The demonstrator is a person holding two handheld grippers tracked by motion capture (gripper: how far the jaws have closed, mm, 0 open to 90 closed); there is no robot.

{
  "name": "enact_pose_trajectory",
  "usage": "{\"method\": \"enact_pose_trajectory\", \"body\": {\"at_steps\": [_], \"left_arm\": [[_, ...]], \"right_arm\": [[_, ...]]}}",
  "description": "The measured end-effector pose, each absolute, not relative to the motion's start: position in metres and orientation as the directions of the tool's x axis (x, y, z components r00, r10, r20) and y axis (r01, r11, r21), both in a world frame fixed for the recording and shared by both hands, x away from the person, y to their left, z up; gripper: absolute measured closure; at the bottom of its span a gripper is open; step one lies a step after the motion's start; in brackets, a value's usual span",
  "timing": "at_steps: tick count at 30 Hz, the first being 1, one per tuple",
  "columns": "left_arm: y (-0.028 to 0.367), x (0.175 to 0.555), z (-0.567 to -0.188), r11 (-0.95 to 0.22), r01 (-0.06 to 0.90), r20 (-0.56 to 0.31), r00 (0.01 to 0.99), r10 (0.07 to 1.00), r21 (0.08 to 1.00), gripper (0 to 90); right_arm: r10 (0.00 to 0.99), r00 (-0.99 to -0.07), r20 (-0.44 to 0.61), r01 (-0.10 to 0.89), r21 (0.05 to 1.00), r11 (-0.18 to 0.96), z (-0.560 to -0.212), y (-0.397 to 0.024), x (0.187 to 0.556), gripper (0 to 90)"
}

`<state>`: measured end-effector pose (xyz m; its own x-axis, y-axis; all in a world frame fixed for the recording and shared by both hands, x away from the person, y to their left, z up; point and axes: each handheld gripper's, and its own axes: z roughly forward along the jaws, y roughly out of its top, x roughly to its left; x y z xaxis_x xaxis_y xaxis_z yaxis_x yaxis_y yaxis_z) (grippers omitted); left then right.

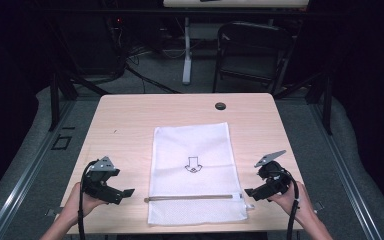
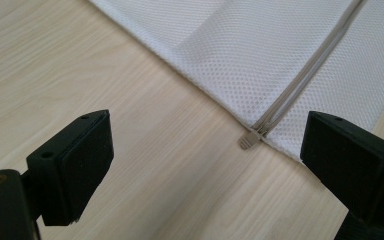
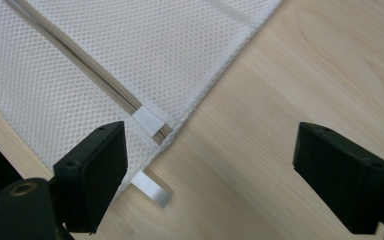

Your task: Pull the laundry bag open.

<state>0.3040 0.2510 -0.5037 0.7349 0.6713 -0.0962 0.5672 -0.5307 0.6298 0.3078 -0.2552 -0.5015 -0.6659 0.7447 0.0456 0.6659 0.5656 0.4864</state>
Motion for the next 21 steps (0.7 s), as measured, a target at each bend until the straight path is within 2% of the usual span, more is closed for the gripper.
{"method": "enact_pose_trajectory", "body": {"at_steps": [4,9,15,21], "left_arm": [[0.257,0.3,-0.503,-0.484,0.63,-0.115,0.673,0.731,0.608,4.4],[0.261,0.294,-0.506,-0.446,0.683,-0.094,0.6,0.795,0.579,1.9],[0.261,0.294,-0.517,-0.463,0.698,-0.074,0.59,0.804,0.546,0.3],[0.259,0.299,-0.53,-0.489,0.69,-0.084,0.619,0.781,0.534,0.1]], "right_arm": [[0.767,-0.64,0.037,0.684,0.483,0.547,-0.5,-0.268,0.304,9.1],[0.794,-0.606,0.042,0.704,0.492,0.512,-0.505,-0.28,0.297,1.2],[0.8,-0.594,0.08,0.724,0.488,0.488,-0.521,-0.288,0.293,0.0],[0.799,-0.6,0.034,0.711,0.48,0.514,-0.523,-0.288,0.294,0.0]]}}
